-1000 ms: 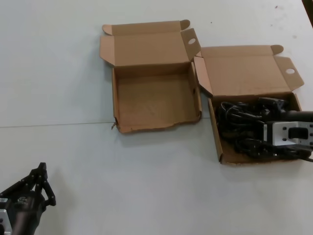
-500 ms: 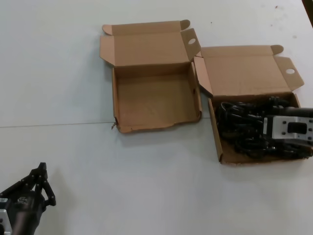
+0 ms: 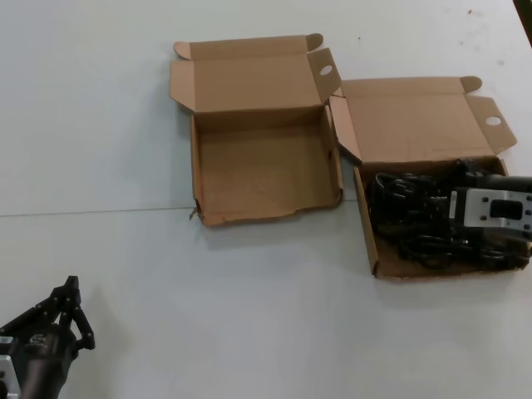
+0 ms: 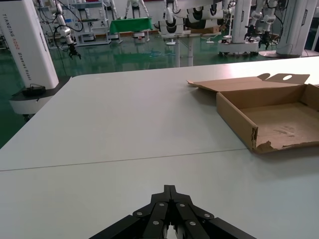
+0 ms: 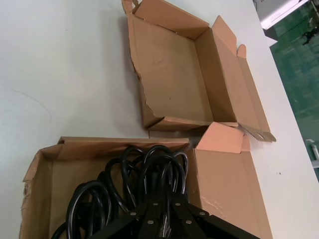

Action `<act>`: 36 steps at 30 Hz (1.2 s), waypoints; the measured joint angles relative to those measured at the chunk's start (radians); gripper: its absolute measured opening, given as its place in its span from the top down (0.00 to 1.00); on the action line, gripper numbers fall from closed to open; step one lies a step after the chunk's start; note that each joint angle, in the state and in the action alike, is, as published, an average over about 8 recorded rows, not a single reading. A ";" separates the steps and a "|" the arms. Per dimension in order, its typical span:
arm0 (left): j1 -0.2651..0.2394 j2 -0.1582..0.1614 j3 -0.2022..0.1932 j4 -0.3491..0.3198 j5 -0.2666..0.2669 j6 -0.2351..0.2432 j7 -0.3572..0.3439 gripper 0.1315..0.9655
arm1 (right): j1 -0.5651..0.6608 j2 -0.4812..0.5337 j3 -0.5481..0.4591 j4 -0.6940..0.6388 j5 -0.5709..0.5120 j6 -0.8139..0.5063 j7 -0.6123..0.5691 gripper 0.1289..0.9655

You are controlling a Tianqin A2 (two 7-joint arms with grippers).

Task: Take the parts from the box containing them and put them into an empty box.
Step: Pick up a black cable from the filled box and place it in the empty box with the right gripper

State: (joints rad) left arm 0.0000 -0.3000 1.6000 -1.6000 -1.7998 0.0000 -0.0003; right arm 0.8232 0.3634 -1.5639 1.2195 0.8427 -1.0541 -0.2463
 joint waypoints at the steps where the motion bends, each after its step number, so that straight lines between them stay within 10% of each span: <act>1: 0.000 0.000 0.000 0.000 0.000 0.000 0.000 0.97 | 0.001 0.002 -0.003 -0.002 0.004 0.003 0.000 0.94; 36: 0.000 0.000 0.000 0.000 0.000 0.000 0.000 0.97 | -0.019 0.026 0.043 0.070 -0.001 -0.054 0.000 0.93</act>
State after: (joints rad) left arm 0.0000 -0.3000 1.6000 -1.6000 -1.7998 0.0000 -0.0003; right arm 0.8043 0.3891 -1.5213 1.2899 0.8417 -1.1085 -0.2463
